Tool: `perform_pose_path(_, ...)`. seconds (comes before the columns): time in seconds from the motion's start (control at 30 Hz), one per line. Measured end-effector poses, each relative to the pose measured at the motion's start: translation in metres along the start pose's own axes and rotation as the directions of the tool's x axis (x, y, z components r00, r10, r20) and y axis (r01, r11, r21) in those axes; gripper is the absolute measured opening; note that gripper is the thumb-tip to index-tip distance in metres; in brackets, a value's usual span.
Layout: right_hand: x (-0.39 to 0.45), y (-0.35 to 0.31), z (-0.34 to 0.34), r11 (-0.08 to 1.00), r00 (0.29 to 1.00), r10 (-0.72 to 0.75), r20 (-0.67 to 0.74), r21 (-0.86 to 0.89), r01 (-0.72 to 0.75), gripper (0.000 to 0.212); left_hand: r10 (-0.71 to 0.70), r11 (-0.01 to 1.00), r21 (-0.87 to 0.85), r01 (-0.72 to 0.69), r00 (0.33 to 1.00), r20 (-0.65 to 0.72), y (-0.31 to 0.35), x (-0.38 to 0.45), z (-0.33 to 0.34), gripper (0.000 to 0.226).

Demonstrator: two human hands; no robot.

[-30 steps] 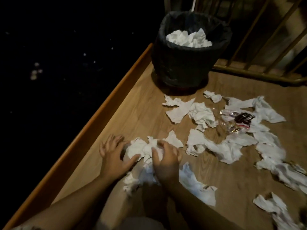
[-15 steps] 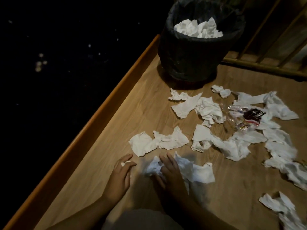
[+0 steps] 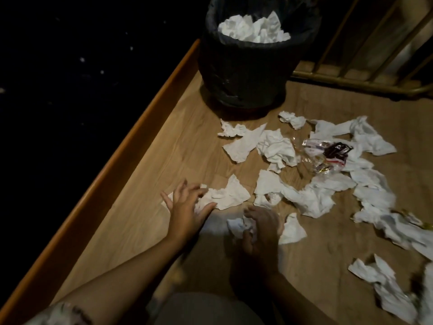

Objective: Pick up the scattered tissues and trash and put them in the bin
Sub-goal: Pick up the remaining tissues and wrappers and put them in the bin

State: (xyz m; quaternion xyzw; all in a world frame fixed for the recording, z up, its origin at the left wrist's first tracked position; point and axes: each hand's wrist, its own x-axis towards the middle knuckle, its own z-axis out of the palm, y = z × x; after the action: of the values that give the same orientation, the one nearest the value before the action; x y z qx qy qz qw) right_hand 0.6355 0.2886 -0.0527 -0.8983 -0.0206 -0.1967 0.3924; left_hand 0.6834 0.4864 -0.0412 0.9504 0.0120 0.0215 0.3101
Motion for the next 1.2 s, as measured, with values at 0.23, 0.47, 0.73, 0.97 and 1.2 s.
perform_pose_path(0.23, -0.044, 0.007, -0.012, 0.876, 0.923, 0.356, 0.148, -0.395, -0.275, 0.054, -0.162, 0.986, 0.044, 0.16, 0.986, 0.047, 0.018, 0.001, 0.024, 0.055)
perform_pose_path(0.47, -0.037, -0.011, -0.03, 0.983, 0.952, 0.101, 0.29, -0.174, -0.051, 0.038, -0.15, 0.956, -0.261, 0.133, 0.988, -0.045, 0.009, -0.003, 0.027, 0.011)
perform_pose_path(0.73, 0.007, -0.008, -0.014, 0.977, 0.947, 0.183, 0.262, 0.062, -0.206, 0.024, -0.185, 0.892, -0.431, 0.137, 0.98, -0.071, 0.022, 0.015, -0.001, 0.018)
perform_pose_path(0.97, 0.091, -0.056, -0.007, 0.87, 0.927, 0.367, 0.081, 0.323, -0.373, 0.014, -0.187, 0.896, -0.429, 0.114, 0.973, -0.132, 0.065, 0.055, -0.026, 0.033)
perform_pose_path(1.2, 0.173, -0.089, -0.025, 0.884, 0.926, 0.374, 0.052, 0.28, -0.374, 0.015, -0.185, 0.845, -0.531, 0.071, 0.969, -0.166, 0.099, 0.11, -0.057, 0.032)
